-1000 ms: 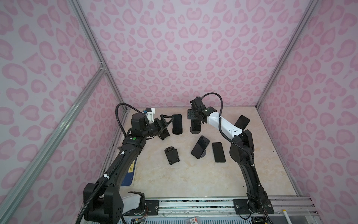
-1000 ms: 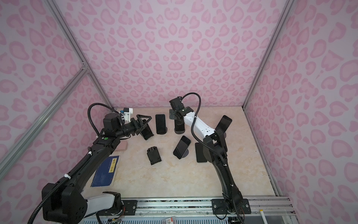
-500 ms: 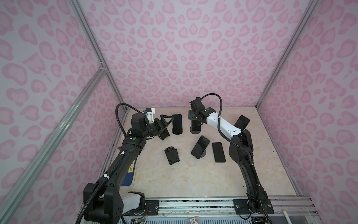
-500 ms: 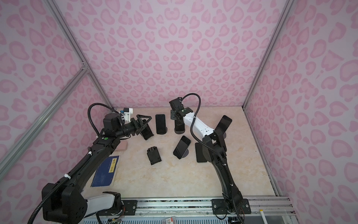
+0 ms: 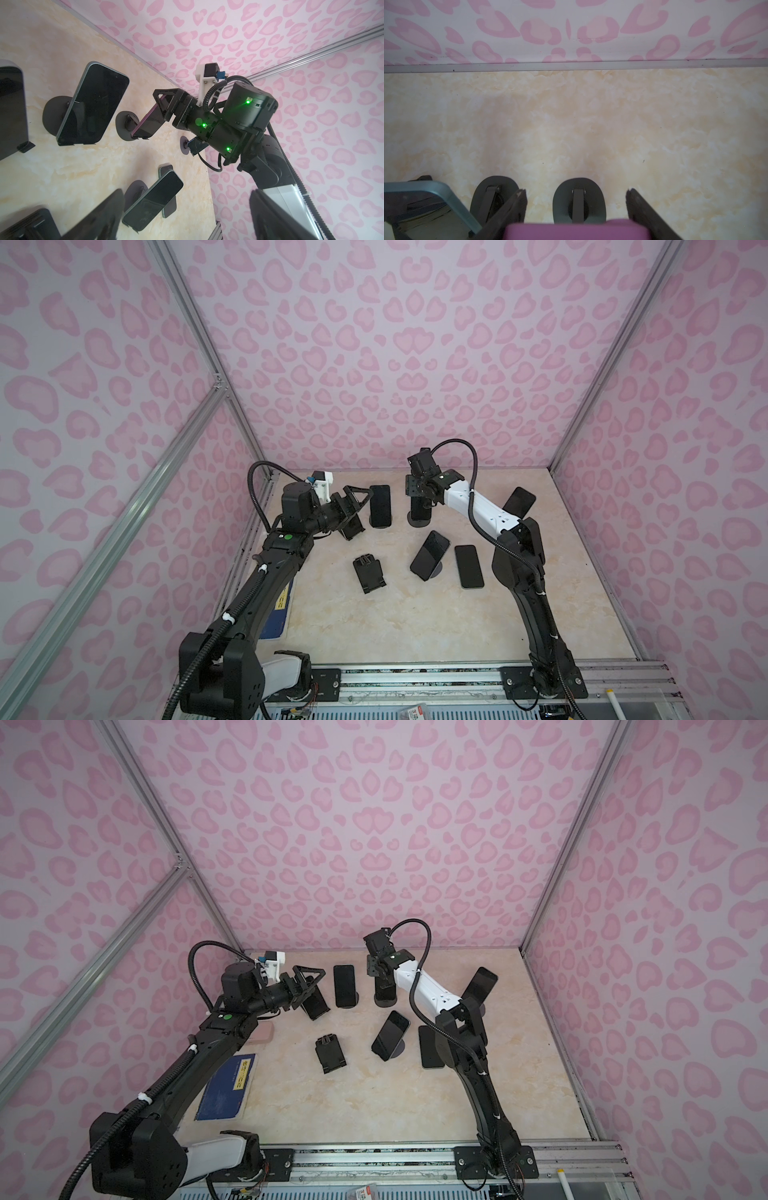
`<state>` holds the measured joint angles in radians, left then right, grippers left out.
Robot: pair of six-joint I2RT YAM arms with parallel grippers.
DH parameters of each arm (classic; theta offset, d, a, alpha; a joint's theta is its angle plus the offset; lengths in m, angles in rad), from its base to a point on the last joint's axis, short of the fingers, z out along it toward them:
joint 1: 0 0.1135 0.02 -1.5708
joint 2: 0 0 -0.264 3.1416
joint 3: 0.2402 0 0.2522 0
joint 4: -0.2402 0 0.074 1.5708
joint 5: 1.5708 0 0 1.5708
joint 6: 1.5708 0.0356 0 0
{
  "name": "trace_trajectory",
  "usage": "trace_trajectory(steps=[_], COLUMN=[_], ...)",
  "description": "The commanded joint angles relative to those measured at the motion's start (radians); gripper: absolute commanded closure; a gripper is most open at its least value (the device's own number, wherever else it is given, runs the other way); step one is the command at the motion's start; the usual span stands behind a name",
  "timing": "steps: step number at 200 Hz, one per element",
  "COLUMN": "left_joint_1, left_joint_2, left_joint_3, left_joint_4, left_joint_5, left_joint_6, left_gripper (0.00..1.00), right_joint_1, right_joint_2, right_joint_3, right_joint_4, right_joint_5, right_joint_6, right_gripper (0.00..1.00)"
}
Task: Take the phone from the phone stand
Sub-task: 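Lift the pink-edged phone off its stand with the right gripper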
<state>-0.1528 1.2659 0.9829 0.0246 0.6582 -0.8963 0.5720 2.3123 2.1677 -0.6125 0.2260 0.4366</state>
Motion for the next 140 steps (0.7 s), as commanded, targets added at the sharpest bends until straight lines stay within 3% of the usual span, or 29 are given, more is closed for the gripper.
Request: trace_trajectory(steps=[1, 140], left_joint_1=[0.001, 0.001], left_joint_2=[-0.005, -0.003], left_joint_3=[-0.002, -0.003], left_joint_4=[0.046, 0.049], left_joint_5=[0.014, 0.017], left_joint_6=[0.003, 0.005], left_gripper=[0.03, 0.03], right_joint_1=[0.003, 0.003], right_joint_2=[-0.017, -0.086], right_joint_3=[-0.018, -0.046], right_joint_4=[0.025, 0.033], right_joint_5=[-0.008, -0.02], right_joint_6=[-0.016, -0.049], right_gripper=[0.29, 0.32])
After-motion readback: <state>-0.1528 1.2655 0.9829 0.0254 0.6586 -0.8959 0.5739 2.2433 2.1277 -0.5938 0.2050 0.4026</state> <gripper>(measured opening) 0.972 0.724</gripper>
